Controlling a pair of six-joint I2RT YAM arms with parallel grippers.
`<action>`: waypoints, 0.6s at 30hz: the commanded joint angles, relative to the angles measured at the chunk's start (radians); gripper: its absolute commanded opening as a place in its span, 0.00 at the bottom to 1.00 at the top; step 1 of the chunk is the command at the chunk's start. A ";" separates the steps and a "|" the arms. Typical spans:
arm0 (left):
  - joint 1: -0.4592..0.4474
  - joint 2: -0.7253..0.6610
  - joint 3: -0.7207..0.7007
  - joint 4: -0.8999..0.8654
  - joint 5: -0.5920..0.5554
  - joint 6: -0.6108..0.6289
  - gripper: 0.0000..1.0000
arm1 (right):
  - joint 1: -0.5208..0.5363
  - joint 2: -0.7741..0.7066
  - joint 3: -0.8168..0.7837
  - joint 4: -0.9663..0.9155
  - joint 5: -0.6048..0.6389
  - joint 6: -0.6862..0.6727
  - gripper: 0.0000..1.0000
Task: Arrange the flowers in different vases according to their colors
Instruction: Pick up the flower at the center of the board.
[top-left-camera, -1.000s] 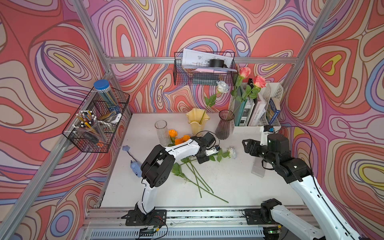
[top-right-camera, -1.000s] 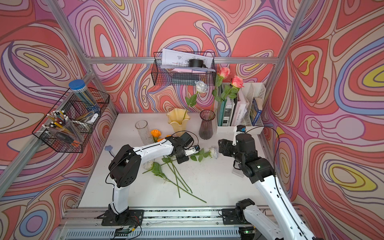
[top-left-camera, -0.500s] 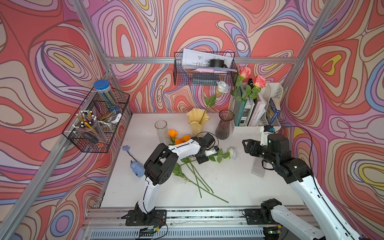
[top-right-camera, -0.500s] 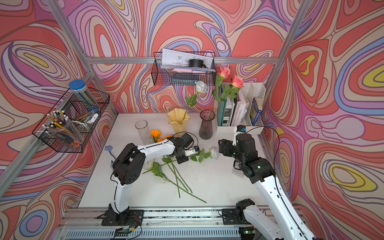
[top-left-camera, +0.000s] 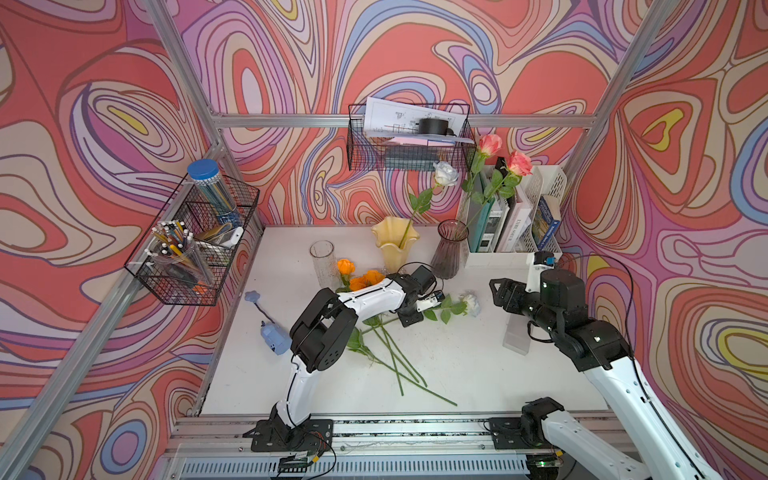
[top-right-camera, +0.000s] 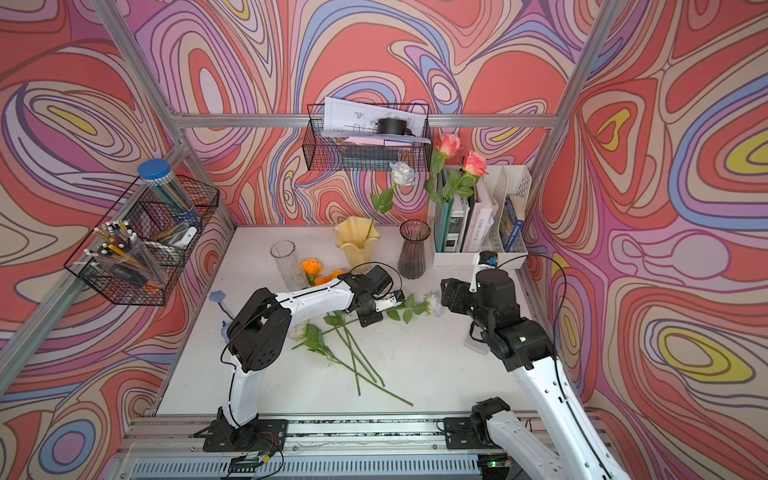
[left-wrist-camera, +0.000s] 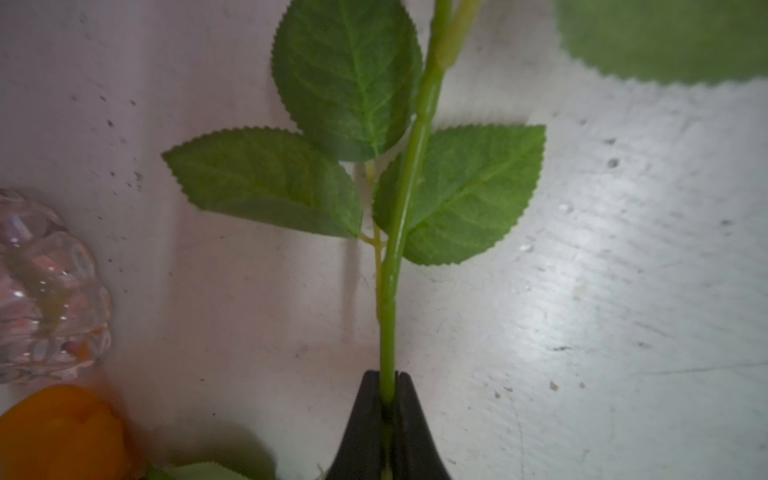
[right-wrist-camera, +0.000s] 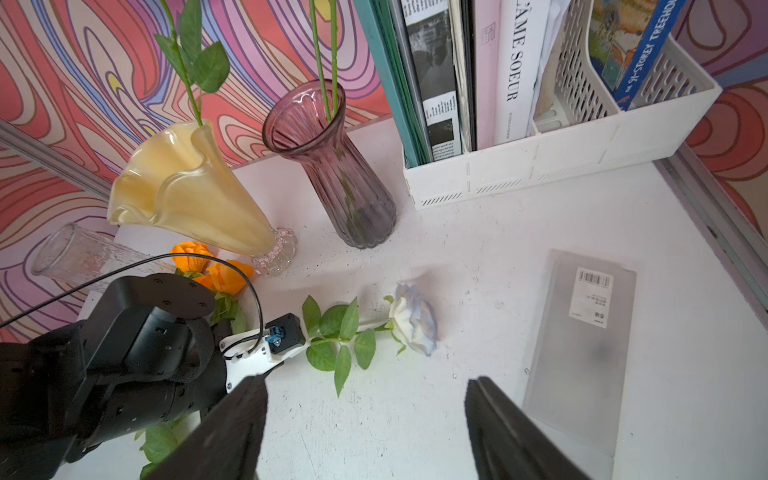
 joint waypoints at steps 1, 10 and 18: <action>-0.025 -0.006 0.084 -0.027 0.004 -0.029 0.00 | -0.008 -0.034 0.011 0.021 -0.025 -0.017 0.77; -0.051 0.011 0.359 -0.129 0.118 -0.088 0.00 | -0.008 -0.134 -0.046 0.043 -0.087 -0.034 0.77; -0.053 0.030 0.714 -0.211 0.229 -0.178 0.00 | -0.008 -0.174 -0.035 0.042 -0.138 -0.071 0.77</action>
